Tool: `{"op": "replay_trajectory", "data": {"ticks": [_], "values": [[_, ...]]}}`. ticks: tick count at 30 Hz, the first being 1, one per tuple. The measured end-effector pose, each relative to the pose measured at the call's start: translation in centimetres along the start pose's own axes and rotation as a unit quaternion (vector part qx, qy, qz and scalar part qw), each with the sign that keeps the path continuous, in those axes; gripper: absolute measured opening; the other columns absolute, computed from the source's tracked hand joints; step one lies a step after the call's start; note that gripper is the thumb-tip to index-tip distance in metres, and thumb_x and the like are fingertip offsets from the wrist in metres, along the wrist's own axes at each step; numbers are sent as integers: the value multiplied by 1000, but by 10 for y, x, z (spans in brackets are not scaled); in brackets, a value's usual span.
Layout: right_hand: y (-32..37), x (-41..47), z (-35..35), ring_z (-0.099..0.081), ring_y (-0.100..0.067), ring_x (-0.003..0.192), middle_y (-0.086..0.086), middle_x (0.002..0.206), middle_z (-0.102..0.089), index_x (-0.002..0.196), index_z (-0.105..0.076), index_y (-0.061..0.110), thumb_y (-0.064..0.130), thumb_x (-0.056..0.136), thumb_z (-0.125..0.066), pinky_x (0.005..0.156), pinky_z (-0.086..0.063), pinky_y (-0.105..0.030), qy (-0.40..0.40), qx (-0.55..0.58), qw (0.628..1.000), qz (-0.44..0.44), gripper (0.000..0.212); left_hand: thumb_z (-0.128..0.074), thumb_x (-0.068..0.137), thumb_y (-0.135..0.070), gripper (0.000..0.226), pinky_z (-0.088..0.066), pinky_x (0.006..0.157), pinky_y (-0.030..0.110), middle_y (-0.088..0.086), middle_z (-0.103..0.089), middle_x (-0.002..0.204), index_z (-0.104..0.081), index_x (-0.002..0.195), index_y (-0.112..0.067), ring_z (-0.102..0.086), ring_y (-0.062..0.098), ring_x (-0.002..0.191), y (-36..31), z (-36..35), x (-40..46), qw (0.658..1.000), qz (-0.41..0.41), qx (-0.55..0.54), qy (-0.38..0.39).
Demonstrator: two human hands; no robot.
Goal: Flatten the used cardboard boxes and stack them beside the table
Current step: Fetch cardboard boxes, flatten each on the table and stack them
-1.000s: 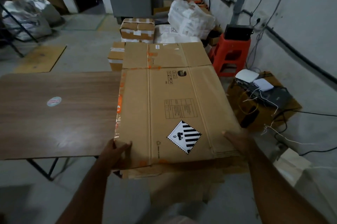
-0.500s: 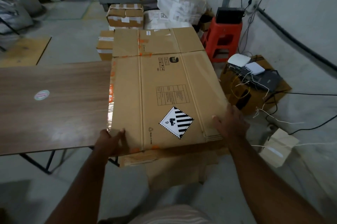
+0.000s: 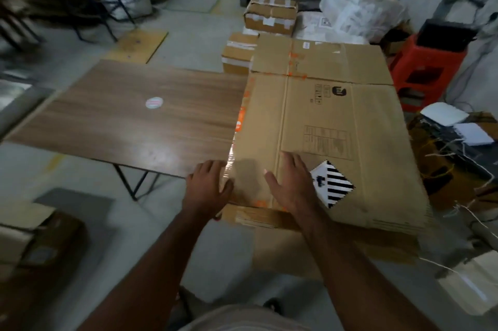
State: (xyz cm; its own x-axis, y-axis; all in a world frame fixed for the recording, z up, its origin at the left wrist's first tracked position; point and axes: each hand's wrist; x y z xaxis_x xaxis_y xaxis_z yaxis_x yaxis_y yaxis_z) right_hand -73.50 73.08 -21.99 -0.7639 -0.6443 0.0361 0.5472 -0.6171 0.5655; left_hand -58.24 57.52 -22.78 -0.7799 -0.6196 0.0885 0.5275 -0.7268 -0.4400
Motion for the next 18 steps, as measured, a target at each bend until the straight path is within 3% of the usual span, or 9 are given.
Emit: {"op": "replay_trajectory", "data": {"ticks": [6, 10, 18], "values": [[116, -23, -59, -50, -28, 131, -9, 142, -53, 145, -49, 11, 47, 95, -58, 106, -43, -41, 39, 65, 992, 102, 62, -54, 87, -28, 33, -53, 81, 43, 3, -67, 111, -66, 116, -18, -62, 32, 103, 85, 45, -45, 995, 1, 50, -87], [202, -41, -109, -49, -29, 130, -11, 141, -53, 146, -49, 10, 45, 97, -59, 106, -42, -40, 99, 69, 976, 180, 60, -45, 88, -35, 38, -51, 79, 40, 2, -69, 109, -68, 114, -18, -63, 28, 101, 161, 91, -100, 984, 68, 62, -151], [377, -111, -225, -60, -30, 118, -12, 125, -63, 131, -60, 6, 52, 90, -54, 98, -48, -38, 188, 127, 918, 326, 62, -52, 88, -36, 29, -52, 76, 40, -2, -69, 100, -68, 106, -20, -63, 24, 93, 309, 183, -233, 932, 249, 61, -255]]}}
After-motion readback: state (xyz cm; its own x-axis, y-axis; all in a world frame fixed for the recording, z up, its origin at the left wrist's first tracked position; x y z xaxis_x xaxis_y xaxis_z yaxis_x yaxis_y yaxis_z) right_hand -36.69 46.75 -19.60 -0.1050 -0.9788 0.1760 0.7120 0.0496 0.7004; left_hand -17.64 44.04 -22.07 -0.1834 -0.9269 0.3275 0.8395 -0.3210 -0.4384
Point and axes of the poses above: each hand's wrist, its own x-axis towards the middle knuckle, its own z-axis out of the back of the hand, y = z × x
